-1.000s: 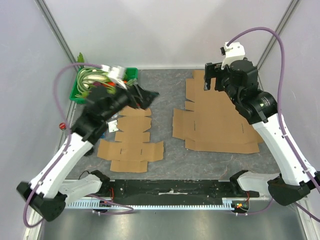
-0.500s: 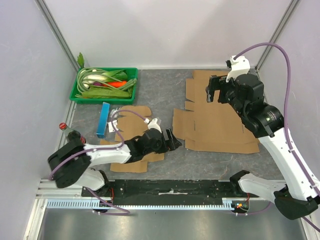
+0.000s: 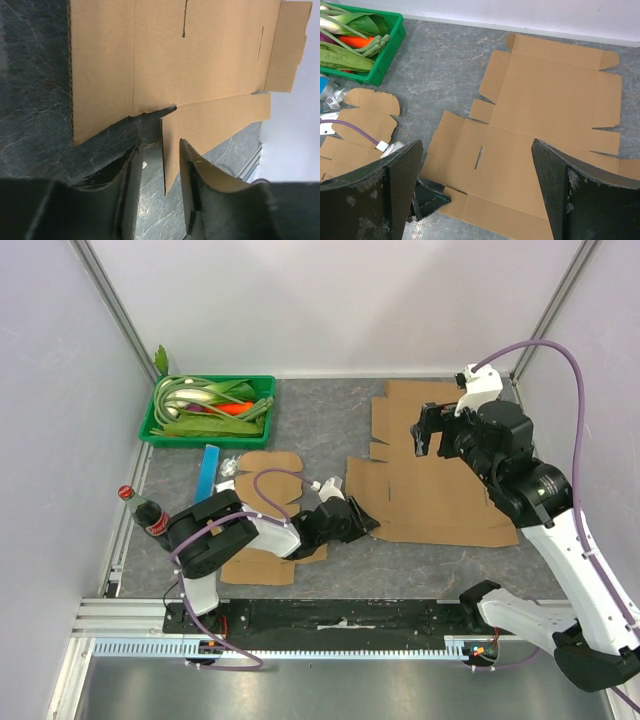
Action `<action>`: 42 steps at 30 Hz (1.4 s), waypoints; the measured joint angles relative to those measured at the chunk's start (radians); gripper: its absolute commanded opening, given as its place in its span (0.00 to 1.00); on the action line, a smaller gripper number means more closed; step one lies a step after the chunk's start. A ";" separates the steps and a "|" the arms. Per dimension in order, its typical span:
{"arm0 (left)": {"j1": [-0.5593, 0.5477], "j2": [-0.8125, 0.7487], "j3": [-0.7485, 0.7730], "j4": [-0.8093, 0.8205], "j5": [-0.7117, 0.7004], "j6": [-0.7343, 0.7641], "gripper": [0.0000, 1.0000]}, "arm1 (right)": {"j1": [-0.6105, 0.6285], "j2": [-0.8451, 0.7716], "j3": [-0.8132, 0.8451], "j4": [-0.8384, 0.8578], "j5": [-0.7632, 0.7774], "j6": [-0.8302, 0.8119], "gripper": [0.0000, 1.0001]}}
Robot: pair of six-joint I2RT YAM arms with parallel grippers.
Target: Fold the paper box
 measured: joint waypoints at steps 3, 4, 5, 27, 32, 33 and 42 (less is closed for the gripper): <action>0.000 0.026 0.005 0.018 0.014 -0.006 0.07 | 0.000 -0.003 -0.015 0.003 -0.010 -0.009 0.95; 0.000 0.026 0.005 0.023 0.022 0.002 0.04 | 0.000 0.000 -0.022 0.002 -0.016 -0.018 0.94; 0.000 0.024 0.005 0.030 0.027 0.005 0.02 | 0.000 0.008 -0.027 -0.001 -0.021 -0.027 0.89; 0.353 -0.535 0.351 -0.800 0.533 1.017 0.02 | 0.013 0.374 0.081 0.026 -0.890 -0.599 0.72; 0.367 -0.538 0.387 -0.892 0.563 1.165 0.02 | 0.051 0.410 0.084 0.033 -0.985 -0.646 0.61; 0.370 -0.540 0.388 -0.906 0.571 1.186 0.02 | 0.062 0.417 0.084 0.034 -0.999 -0.654 0.60; 0.375 -0.593 0.389 -0.948 0.650 1.299 0.02 | 0.100 0.454 0.083 0.039 -1.075 -0.695 0.48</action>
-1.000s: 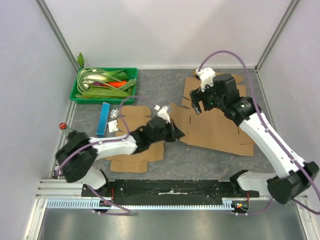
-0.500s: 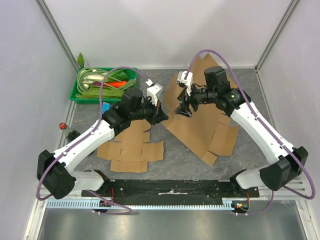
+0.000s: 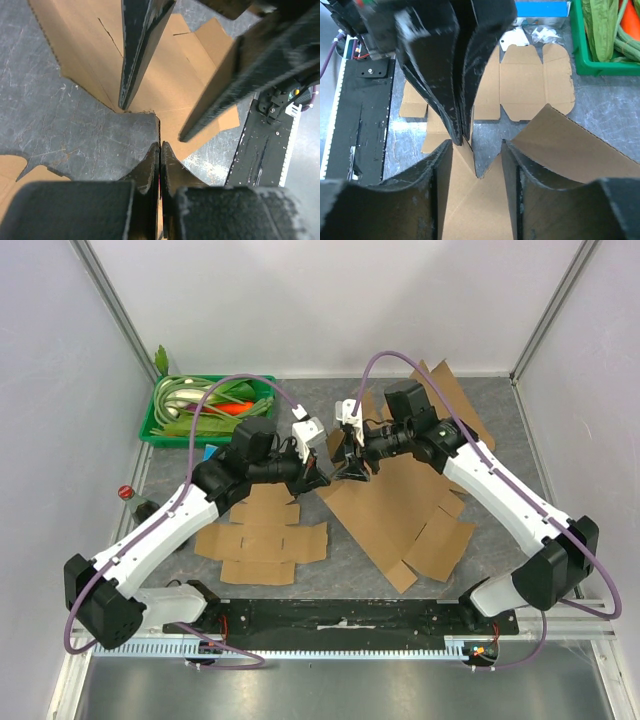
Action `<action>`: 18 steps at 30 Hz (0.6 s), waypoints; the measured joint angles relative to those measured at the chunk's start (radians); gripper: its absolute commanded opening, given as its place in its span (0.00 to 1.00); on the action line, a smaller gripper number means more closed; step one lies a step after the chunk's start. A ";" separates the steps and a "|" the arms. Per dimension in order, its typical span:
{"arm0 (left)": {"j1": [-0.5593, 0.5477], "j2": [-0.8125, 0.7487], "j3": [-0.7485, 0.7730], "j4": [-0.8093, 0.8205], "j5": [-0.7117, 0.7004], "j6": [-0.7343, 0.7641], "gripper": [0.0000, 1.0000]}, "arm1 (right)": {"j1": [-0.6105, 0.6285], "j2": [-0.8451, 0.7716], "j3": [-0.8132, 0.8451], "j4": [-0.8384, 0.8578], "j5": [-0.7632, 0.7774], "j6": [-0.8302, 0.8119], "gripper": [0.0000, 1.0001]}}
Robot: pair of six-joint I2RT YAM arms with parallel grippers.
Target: Fold the paper box
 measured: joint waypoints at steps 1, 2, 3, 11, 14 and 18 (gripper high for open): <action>0.000 -0.007 0.000 0.000 0.007 0.006 0.02 | 0.000 0.002 -0.005 0.005 -0.005 -0.004 0.46; 0.000 -0.014 0.000 0.001 0.014 0.011 0.02 | 0.000 0.002 -0.012 0.006 -0.010 -0.008 0.43; 0.000 -0.020 0.000 0.002 0.017 0.015 0.02 | 0.000 0.002 -0.020 0.006 -0.015 -0.010 0.42; 0.000 -0.026 0.000 0.005 0.020 0.026 0.02 | 0.001 0.015 -0.066 0.007 -0.045 -0.024 0.21; 0.000 -0.028 0.000 0.007 0.020 0.034 0.02 | 0.001 0.021 -0.067 0.008 -0.058 -0.028 0.05; 0.004 -0.045 0.000 0.009 0.016 0.037 0.44 | -0.003 0.021 -0.072 0.029 -0.096 -0.023 0.00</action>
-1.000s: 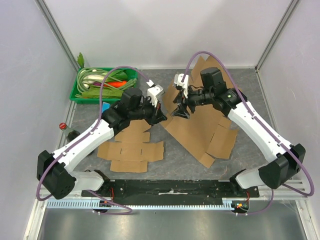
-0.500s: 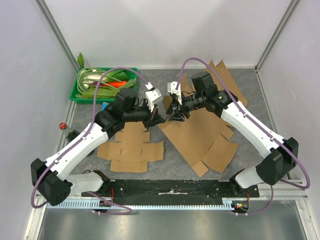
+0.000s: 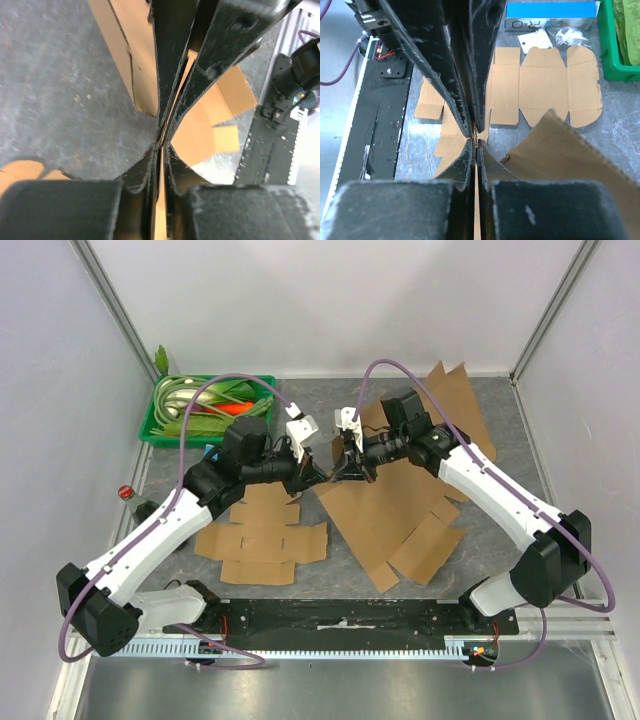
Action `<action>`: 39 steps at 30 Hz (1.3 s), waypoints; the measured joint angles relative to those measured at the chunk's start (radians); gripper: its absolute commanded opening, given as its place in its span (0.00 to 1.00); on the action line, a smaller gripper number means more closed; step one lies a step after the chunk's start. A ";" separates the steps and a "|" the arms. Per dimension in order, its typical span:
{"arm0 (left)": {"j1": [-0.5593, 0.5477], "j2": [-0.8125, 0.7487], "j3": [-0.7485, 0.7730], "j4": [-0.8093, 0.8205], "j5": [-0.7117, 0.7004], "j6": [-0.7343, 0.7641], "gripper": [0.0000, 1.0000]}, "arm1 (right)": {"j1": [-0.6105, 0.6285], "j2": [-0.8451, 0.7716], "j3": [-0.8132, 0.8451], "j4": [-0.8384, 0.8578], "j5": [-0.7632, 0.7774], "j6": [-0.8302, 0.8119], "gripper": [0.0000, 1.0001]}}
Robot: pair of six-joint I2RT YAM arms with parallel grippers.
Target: Fold the paper box
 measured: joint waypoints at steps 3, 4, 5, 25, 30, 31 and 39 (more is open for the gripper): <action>0.001 -0.039 -0.006 0.053 -0.066 -0.037 0.96 | 0.000 -0.012 -0.040 0.093 0.017 0.085 0.00; 0.001 -0.072 -0.024 0.092 -0.098 -0.068 0.96 | 0.002 -0.024 -0.071 0.146 0.041 0.138 0.00; 0.002 -0.122 -0.056 0.140 -0.137 -0.103 0.96 | 0.003 -0.032 -0.089 0.176 0.065 0.172 0.00; 0.009 -0.040 -0.526 0.850 -0.130 -0.602 0.75 | -0.315 -0.165 -0.207 0.793 0.095 0.938 0.00; 0.009 -0.003 -0.490 0.898 -0.090 -0.603 0.91 | -0.378 -0.174 -0.195 0.829 0.029 1.007 0.00; 0.011 -0.004 -0.489 0.904 -0.084 -0.603 0.93 | -0.394 -0.174 -0.183 0.827 0.018 1.019 0.00; 0.042 -0.031 -0.410 0.872 -0.044 -0.603 0.78 | -0.451 -0.189 -0.148 0.890 -0.031 1.143 0.00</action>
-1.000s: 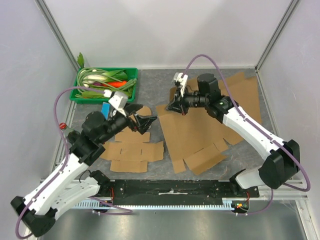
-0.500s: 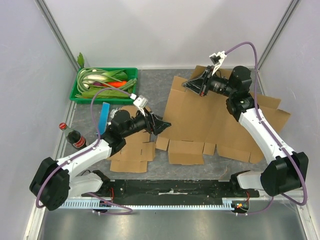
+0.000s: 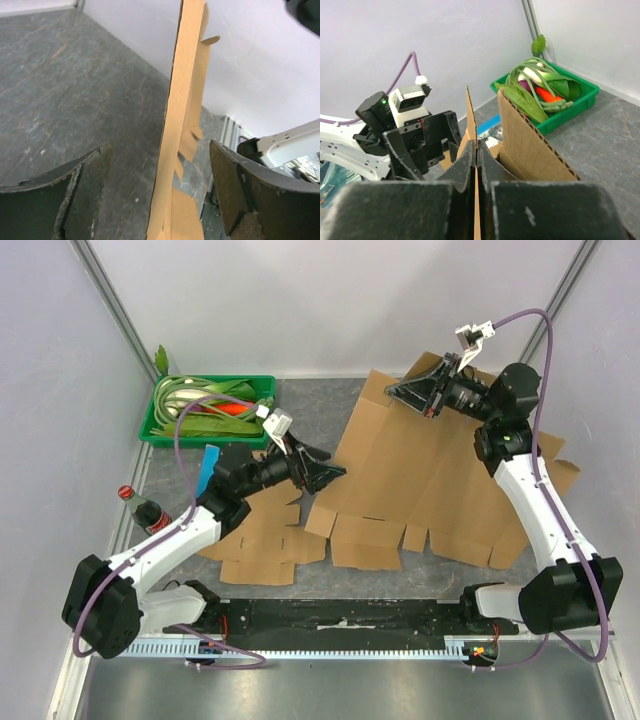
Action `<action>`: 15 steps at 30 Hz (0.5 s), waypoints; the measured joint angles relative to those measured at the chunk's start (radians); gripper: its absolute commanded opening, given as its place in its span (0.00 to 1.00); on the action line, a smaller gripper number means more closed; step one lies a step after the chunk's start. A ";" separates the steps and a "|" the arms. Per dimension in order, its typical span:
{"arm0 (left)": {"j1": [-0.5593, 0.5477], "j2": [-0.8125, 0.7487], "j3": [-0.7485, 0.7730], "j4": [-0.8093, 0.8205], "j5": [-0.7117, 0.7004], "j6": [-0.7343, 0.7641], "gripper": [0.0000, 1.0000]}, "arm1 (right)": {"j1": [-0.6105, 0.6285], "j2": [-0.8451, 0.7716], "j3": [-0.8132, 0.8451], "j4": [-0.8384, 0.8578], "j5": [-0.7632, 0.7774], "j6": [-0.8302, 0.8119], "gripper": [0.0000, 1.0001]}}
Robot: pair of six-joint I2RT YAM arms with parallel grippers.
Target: Fold the paper box
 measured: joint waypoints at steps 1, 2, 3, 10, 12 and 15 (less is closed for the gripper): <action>0.006 0.014 0.027 -0.004 0.026 -0.003 0.75 | -0.002 0.000 0.003 0.018 0.000 0.024 0.00; 0.011 0.034 0.057 -0.004 0.052 -0.005 0.61 | -0.002 0.000 0.007 0.039 0.000 0.050 0.00; 0.014 0.052 0.080 -0.002 0.078 -0.006 0.53 | -0.002 0.000 0.011 0.056 0.000 0.070 0.00; 0.034 0.161 0.210 -0.054 0.284 -0.007 0.02 | -0.027 0.006 0.066 0.090 0.007 0.150 0.98; 0.056 0.155 0.272 -0.188 0.288 0.055 0.02 | -0.064 0.019 0.169 -0.145 0.075 -0.031 0.98; 0.084 0.178 0.423 -0.444 0.270 0.190 0.02 | -0.107 0.080 0.431 -0.482 0.210 -0.303 0.98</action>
